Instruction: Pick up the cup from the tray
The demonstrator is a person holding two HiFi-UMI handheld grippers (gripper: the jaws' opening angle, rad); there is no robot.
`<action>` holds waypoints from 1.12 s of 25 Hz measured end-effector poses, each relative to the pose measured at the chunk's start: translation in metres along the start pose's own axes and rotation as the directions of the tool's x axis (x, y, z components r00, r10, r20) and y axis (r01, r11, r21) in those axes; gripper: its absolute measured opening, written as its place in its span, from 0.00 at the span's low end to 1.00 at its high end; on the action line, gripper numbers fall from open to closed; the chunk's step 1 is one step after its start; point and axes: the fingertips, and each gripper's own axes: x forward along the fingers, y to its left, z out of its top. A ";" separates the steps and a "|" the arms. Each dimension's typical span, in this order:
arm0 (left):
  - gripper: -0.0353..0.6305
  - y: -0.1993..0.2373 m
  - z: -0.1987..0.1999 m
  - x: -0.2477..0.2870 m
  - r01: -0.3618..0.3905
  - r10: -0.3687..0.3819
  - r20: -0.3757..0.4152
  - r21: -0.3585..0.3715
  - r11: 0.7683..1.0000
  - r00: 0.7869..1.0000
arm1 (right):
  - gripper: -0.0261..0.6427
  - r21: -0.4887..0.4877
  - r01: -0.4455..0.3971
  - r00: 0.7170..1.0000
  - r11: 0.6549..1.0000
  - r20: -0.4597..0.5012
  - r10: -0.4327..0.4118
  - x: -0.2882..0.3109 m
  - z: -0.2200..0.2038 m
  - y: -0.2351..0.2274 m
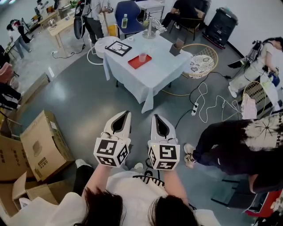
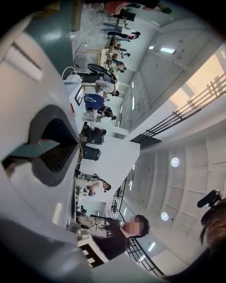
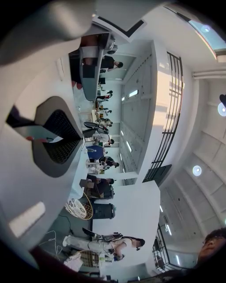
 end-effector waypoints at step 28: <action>0.05 0.042 -0.012 0.083 -0.048 0.046 -0.073 -0.025 0.999 0.996 | 0.21 0.034 -0.062 0.998 0.997 -0.022 0.063 0.073 -0.001 -0.040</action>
